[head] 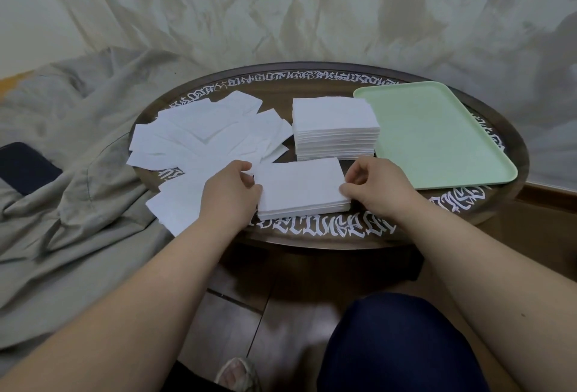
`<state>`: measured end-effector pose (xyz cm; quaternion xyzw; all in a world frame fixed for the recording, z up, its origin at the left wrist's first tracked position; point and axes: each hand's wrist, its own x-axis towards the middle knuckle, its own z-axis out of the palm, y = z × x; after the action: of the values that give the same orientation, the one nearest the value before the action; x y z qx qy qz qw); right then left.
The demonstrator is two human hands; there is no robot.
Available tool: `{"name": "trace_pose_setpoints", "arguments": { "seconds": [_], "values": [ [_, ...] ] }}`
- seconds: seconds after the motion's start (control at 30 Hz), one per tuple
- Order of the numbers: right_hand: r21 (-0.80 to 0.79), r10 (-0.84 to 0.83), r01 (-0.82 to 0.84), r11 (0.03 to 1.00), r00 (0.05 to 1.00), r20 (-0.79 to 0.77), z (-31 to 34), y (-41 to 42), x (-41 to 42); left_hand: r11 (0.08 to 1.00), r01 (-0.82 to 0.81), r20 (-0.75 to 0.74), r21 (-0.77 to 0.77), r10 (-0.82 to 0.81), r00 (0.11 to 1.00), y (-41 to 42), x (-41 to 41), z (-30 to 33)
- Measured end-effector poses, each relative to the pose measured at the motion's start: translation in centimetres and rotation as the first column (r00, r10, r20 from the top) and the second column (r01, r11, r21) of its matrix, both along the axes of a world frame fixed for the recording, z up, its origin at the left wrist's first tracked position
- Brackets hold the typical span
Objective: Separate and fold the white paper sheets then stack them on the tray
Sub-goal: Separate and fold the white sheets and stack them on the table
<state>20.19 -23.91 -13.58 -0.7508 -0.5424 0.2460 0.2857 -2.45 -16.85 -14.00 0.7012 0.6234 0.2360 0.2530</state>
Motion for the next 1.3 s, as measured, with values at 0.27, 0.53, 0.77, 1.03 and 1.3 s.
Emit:
{"name": "trace_pose_setpoints", "arguments": {
  "seconds": [0.27, 0.53, 0.77, 1.03, 1.3],
  "values": [
    [0.045, 0.205, -0.231, 0.972, 0.927, 0.313, -0.3, -0.9, 0.0, 0.943, 0.326, -0.307, 0.062, -0.293, 0.906, -1.6, -0.3, 0.3],
    [-0.023, 0.313, -0.329, 0.944, 0.871, 0.379, -0.7, -0.7, -0.3, 0.937, 0.349, -0.37, 0.005, -0.322, 0.872, -1.9, -0.4, -0.3],
    [-0.044, 0.341, -0.358, 0.933, 0.837, 0.429, -1.0, -0.6, -0.3, 0.932, 0.363, -0.373, 0.023, -0.329, 0.868, -2.0, -0.7, -0.6],
    [0.009, 0.307, -0.349, 0.937, 0.836, 0.456, -0.5, 0.1, -0.7, 0.93, 0.353, -0.379, 0.106, -0.29, 0.879, -1.6, -0.5, -0.9],
    [0.038, 0.365, -0.437, 0.899, 0.793, 0.488, 3.1, 1.8, -4.3, 0.937, 0.12, -0.236, 0.328, -0.041, 0.971, -0.1, -4.5, 1.6]
  ]
}}
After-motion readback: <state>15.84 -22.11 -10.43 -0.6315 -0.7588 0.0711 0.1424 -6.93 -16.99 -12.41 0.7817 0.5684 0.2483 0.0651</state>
